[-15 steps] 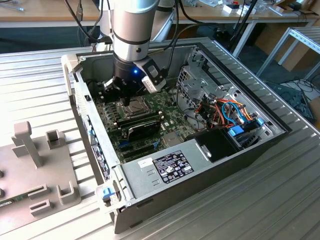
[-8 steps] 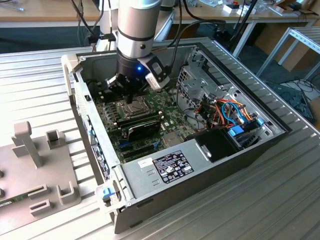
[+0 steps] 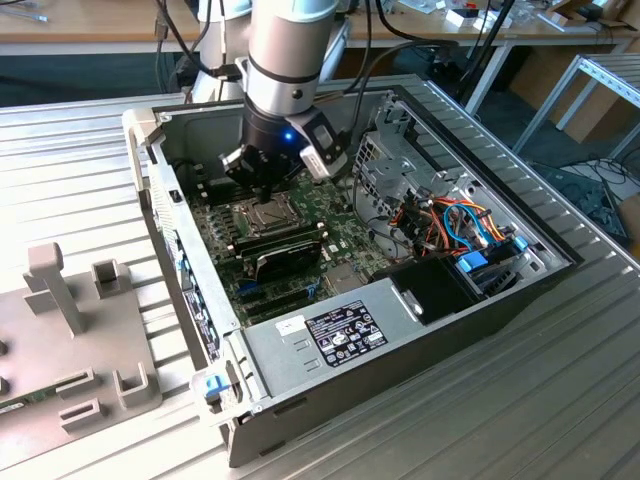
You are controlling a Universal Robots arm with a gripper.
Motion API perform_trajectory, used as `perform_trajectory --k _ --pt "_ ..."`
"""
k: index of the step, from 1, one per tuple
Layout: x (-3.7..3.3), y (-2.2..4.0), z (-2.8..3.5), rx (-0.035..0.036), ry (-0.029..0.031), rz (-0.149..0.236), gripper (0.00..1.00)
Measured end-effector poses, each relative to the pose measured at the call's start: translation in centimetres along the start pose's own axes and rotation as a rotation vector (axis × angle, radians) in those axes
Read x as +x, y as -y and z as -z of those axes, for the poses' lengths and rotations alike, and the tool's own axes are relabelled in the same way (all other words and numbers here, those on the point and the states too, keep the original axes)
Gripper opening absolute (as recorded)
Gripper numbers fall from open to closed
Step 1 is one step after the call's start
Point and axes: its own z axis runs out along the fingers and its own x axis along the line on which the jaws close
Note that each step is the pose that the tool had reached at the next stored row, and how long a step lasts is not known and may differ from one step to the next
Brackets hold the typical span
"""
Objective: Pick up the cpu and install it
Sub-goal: 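Install the second cpu locking lever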
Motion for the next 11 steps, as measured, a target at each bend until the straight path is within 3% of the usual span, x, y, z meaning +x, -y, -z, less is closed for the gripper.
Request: perform_trajectory --k 4,6,11 --pt "-0.19 0.43 0.05 -0.0109 -0.0022 -0.001 0.11" --pt "-0.33 0.56 0.1 -0.0118 -0.0048 -0.002 0.11" --pt "-0.95 1.09 0.23 -0.0115 -0.0213 -0.005 0.11"
